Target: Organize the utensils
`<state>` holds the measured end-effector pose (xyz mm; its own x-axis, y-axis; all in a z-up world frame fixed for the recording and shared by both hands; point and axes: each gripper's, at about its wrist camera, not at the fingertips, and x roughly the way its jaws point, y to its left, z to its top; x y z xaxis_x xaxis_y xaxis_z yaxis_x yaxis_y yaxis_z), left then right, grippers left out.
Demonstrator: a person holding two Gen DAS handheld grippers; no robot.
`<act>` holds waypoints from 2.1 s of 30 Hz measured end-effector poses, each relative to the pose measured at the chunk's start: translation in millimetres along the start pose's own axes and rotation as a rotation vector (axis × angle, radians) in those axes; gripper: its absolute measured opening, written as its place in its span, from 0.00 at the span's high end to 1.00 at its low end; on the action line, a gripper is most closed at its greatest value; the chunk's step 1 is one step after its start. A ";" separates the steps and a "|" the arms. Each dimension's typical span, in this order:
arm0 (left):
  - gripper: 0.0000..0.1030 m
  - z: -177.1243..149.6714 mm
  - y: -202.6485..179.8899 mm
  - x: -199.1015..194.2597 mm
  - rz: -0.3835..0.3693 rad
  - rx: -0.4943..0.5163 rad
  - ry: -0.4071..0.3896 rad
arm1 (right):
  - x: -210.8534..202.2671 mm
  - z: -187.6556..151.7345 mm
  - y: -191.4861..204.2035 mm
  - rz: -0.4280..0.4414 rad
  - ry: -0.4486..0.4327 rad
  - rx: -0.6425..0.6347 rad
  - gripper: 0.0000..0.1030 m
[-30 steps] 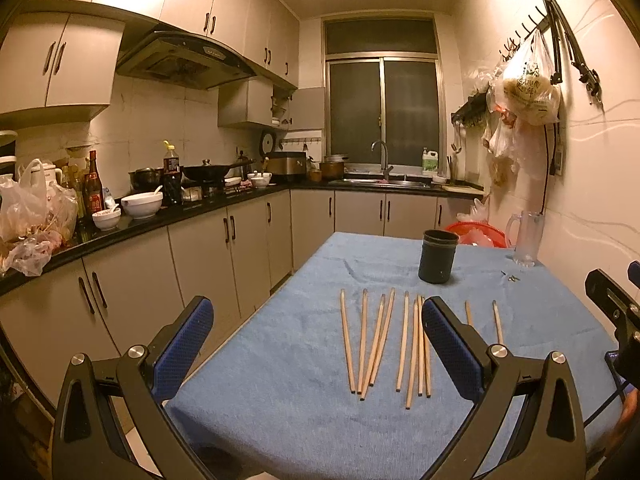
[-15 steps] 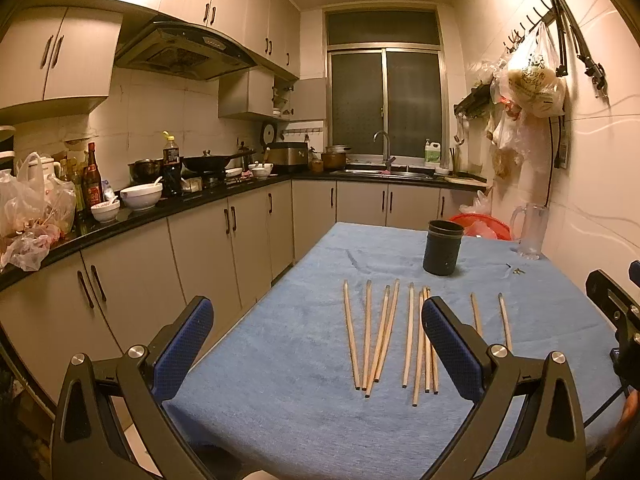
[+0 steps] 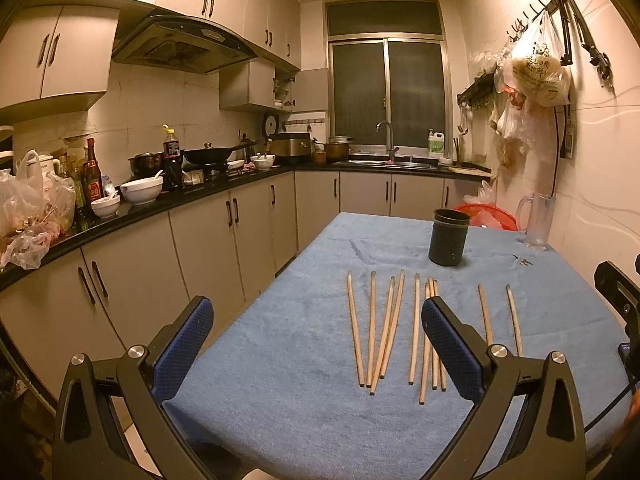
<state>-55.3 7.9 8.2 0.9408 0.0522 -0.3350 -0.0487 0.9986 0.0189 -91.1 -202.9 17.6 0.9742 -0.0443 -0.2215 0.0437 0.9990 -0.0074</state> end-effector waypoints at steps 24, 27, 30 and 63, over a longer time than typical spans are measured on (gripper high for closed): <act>0.00 16.8 -16.6 42.9 -0.013 0.047 0.003 | 60.1 5.7 -20.7 -0.014 0.074 0.021 0.00; 0.00 21.6 -15.8 43.8 -0.020 0.047 -0.015 | 62.9 9.3 -24.0 -0.011 0.056 0.031 0.00; 0.00 26.9 -14.6 45.5 -0.025 0.035 -0.029 | 65.7 11.8 -25.2 -0.010 0.046 0.036 0.00; 0.00 49.6 -9.5 113.1 -0.070 0.055 0.090 | 110.8 33.4 -47.5 -0.046 0.144 0.023 0.00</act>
<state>68.2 4.3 16.9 0.9072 -0.0155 -0.4204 0.0370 0.9984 0.0431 22.2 -255.3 26.0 0.9291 -0.0874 -0.3592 0.0942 0.9956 0.0016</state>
